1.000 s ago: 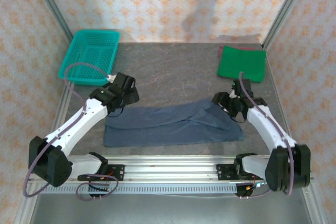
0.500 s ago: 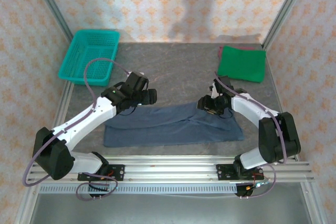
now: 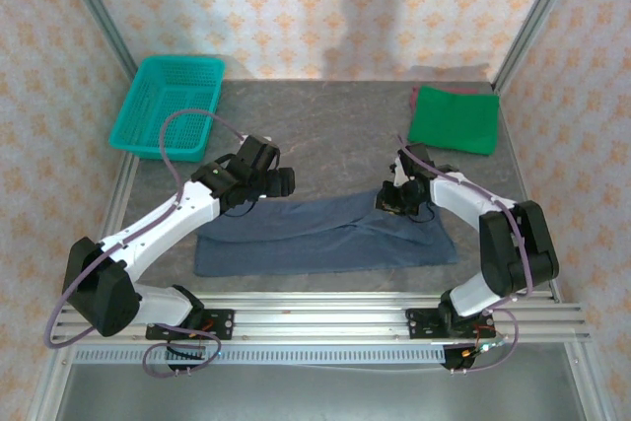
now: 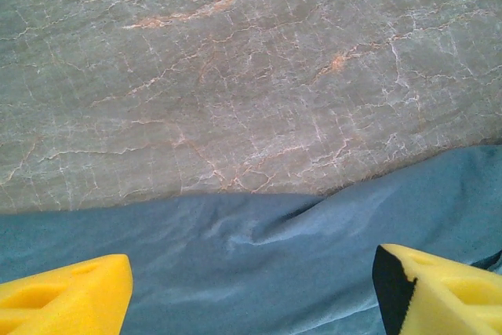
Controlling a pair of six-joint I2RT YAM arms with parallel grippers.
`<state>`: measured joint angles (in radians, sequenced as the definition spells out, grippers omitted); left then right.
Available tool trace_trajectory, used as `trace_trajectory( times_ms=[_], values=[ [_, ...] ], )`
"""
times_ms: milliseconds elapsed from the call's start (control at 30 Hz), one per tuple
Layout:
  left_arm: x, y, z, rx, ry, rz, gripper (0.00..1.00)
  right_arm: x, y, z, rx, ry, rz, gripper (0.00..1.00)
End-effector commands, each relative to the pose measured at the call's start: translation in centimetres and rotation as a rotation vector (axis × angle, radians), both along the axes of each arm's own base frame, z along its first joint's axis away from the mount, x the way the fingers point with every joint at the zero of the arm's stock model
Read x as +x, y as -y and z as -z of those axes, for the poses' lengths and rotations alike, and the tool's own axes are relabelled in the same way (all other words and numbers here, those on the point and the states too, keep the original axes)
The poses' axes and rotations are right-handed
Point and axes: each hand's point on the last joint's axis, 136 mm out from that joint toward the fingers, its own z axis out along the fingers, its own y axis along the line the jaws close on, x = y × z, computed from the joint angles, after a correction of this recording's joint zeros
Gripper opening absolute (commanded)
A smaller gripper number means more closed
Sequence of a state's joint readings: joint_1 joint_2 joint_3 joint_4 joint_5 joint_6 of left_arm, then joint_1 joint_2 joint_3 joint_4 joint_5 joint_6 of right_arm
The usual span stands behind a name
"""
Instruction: Fold and stack the t-shirts
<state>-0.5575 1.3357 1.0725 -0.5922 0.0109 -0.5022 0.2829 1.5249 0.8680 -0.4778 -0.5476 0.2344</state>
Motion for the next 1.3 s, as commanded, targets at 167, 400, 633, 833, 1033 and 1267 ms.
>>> trace_trajectory(
  times_ms=[167,400,633,833,1033,1267],
  values=[
    [-0.1,-0.8,0.9,0.059,-0.002,-0.014,0.8,-1.2,-0.7,-2.5,0.061,0.026,-0.007,0.0],
    [-0.3,-0.8,2.4,0.069,-0.032,-0.019,0.8,-4.9,-1.3,-2.7,0.141,-0.035,0.07,0.0],
    [-0.6,-0.9,4.1,0.079,-0.072,-0.03,0.79,-11.1,-1.5,-1.7,0.179,-0.176,0.119,0.06],
    [-0.4,-0.7,5.0,0.088,-0.094,-0.032,0.79,-12.3,0.0,-5.1,0.165,-0.108,0.163,0.54],
    [0.4,-0.1,5.2,0.086,-0.102,-0.028,0.79,-7.9,2.7,-7.5,0.008,0.03,0.284,0.6],
    [1.0,-0.8,7.2,0.15,-0.202,-0.109,0.79,-0.2,7.5,-5.5,-0.115,0.028,0.53,0.54]
  ],
)
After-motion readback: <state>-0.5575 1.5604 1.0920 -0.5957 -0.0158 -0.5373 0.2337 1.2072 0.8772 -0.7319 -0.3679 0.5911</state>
